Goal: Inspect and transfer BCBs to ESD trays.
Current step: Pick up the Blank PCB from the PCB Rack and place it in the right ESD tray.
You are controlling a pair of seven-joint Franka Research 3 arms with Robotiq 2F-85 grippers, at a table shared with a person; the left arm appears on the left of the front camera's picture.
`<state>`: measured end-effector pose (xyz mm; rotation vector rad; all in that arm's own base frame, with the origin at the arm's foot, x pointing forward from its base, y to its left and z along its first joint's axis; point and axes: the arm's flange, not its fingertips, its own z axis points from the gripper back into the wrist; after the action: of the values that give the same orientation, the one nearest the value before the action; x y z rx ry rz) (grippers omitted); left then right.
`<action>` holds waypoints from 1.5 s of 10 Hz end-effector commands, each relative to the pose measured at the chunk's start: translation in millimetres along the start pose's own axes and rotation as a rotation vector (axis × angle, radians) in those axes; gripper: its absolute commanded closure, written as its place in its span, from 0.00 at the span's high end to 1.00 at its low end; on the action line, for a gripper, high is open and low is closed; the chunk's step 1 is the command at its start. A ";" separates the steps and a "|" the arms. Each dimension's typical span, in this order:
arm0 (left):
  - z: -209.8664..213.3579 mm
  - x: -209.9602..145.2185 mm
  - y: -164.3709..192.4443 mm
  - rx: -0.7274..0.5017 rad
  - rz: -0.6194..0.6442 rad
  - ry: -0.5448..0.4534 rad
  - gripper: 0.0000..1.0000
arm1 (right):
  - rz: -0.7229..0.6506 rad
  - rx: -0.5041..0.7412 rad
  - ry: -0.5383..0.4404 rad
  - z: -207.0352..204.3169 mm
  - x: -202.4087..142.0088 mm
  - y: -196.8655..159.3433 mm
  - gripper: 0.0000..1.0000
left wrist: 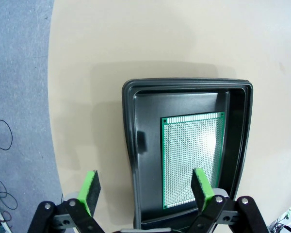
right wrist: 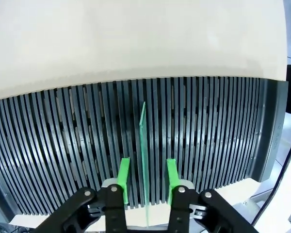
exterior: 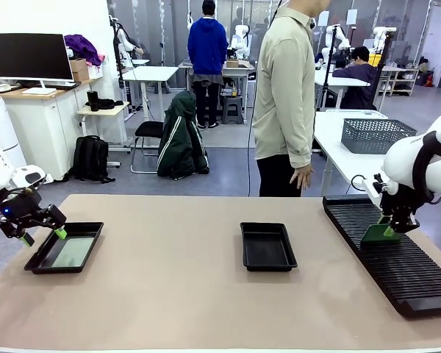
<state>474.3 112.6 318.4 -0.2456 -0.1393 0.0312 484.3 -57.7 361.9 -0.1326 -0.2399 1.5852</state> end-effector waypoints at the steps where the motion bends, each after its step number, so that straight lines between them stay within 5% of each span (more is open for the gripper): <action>1: 0.4 -0.8 0.9 -0.001 0.002 -0.002 1.00 | -0.015 0.025 0.028 0.1 -1.1 -4.7 0.30; 5: 0.4 -0.8 0.9 -0.001 0.002 -0.002 1.00 | -0.020 0.036 0.040 0.3 -2.1 -6.1 0.12; 6: 0.4 -0.8 0.9 -0.001 0.002 -0.002 1.00 | -0.019 0.036 0.042 0.5 -1.8 -6.4 0.16; 7: 0.4 -0.8 0.9 -0.001 0.002 -0.002 1.00 | -0.018 0.037 0.043 0.4 -1.5 -6.8 0.03; 15: 0.4 -0.8 0.9 -0.001 0.002 -0.002 1.00 | -0.018 0.041 0.039 8.7 -0.7 -8.3 0.00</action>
<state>474.3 112.6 318.4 -0.2456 -0.1393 0.0312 488.5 -57.7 365.3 -0.1328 -0.1963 1.5859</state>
